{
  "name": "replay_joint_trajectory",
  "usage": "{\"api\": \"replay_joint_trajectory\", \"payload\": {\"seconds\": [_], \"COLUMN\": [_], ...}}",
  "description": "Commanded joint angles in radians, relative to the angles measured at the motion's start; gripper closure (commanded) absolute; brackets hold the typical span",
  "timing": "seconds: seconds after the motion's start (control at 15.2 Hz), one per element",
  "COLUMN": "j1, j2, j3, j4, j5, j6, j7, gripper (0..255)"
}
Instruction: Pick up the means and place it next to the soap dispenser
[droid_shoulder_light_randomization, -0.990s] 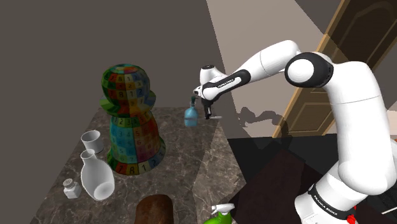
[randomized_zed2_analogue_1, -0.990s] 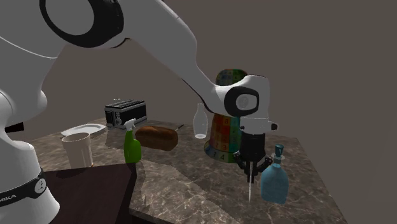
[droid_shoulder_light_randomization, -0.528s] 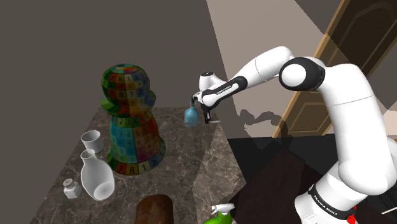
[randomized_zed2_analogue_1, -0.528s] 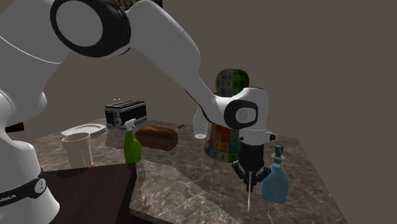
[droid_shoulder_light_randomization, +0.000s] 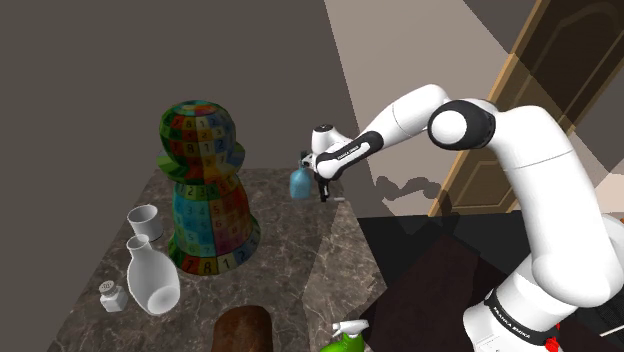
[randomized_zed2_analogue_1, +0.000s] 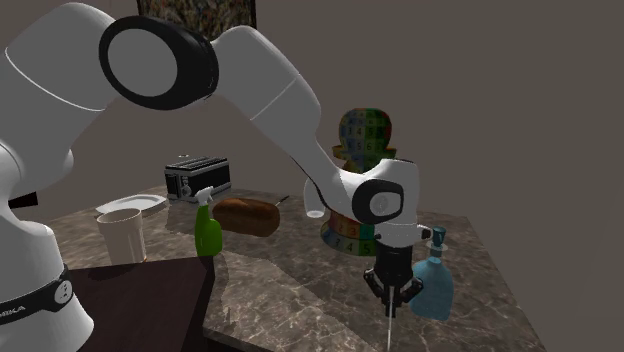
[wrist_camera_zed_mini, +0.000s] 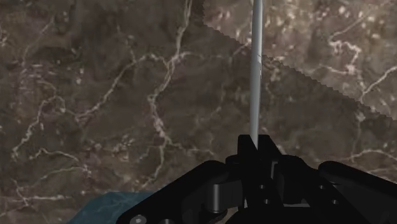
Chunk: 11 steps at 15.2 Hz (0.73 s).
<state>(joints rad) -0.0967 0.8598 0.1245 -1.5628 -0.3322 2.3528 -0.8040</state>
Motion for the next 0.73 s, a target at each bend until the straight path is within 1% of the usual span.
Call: {"api": "replay_joint_trajectory", "payload": {"seconds": [0.0, 0.53, 0.59, 0.66], "j1": [0.002, 0.003, 0.003, 0.003], "j2": [0.018, 0.021, 0.021, 0.021], "j3": [-0.003, -0.004, -0.004, -0.004], "j4": [0.005, 0.007, 0.007, 0.007], "j5": [-0.003, -0.004, -0.004, -0.004], "j6": [0.013, 0.014, 0.014, 0.014], "j7": [0.004, 0.004, 0.004, 0.004], "gripper": [255, 255, 0, 0]}}
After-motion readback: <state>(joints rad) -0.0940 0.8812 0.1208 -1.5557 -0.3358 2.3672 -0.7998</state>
